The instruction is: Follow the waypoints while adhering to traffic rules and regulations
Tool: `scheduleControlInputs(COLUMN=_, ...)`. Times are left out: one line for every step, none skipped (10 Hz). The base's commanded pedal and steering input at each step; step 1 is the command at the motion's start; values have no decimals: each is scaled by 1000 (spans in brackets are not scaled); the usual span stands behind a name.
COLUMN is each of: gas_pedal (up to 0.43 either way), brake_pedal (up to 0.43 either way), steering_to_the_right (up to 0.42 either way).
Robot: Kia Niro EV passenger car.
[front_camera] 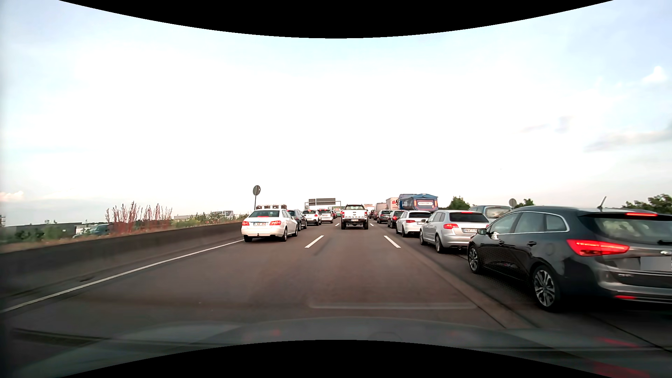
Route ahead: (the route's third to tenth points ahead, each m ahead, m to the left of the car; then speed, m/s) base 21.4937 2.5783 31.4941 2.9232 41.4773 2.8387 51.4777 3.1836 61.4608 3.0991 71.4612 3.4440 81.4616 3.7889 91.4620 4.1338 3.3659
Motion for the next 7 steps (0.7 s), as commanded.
scheduleControlInputs(gas_pedal=67, brake_pedal=0, steering_to_the_right=-4)
scheduleControlInputs(gas_pedal=67, brake_pedal=0, steering_to_the_right=-4)
scheduleControlInputs(gas_pedal=67, brake_pedal=0, steering_to_the_right=-4)
scheduleControlInputs(gas_pedal=67, brake_pedal=0, steering_to_the_right=-4)
scheduleControlInputs(gas_pedal=67, brake_pedal=0, steering_to_the_right=-4)
scheduleControlInputs(gas_pedal=67, brake_pedal=0, steering_to_the_right=-4)
scheduleControlInputs(gas_pedal=67, brake_pedal=0, steering_to_the_right=-4)
